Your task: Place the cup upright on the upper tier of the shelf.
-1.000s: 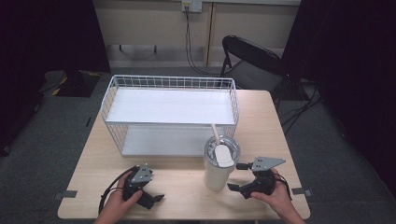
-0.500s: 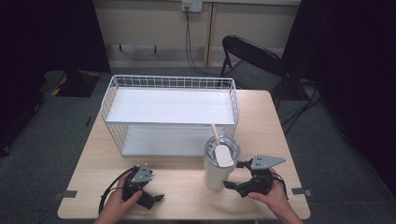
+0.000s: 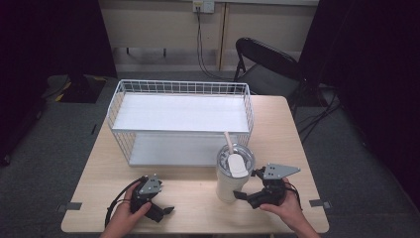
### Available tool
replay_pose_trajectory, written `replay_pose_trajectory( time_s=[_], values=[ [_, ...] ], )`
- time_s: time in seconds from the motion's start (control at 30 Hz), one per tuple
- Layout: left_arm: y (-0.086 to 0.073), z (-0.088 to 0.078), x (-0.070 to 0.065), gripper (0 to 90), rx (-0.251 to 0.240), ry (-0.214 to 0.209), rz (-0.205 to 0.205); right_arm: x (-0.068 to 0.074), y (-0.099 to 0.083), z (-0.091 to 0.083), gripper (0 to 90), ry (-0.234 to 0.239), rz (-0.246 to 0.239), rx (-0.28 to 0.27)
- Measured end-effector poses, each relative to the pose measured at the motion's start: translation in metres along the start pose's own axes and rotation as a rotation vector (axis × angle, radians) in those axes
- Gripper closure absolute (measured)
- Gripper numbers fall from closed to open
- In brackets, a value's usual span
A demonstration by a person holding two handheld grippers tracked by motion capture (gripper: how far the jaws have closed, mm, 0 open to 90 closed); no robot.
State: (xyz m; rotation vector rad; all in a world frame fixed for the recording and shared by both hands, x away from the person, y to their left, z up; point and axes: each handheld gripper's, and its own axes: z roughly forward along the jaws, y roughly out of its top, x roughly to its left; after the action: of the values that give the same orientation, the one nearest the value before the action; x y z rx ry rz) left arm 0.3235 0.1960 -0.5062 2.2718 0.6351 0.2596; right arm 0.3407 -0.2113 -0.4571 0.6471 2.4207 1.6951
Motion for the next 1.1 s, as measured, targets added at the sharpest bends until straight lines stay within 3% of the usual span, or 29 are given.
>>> replay_pose_trajectory(
  time_s=[0.73, 1.1],
  values=[
    [0.000, 0.000, 0.000, 0.0, -0.002, -0.001, -0.003, 0.001, 0.004, 0.014, 9.0, -0.026, -0.014, -0.027],
    [0.000, 0.000, 0.000, 0.0, 0.000, 0.000, 0.000, 0.001, 0.006, 0.022, 7.9, -0.035, -0.045, -0.056]
  ],
)
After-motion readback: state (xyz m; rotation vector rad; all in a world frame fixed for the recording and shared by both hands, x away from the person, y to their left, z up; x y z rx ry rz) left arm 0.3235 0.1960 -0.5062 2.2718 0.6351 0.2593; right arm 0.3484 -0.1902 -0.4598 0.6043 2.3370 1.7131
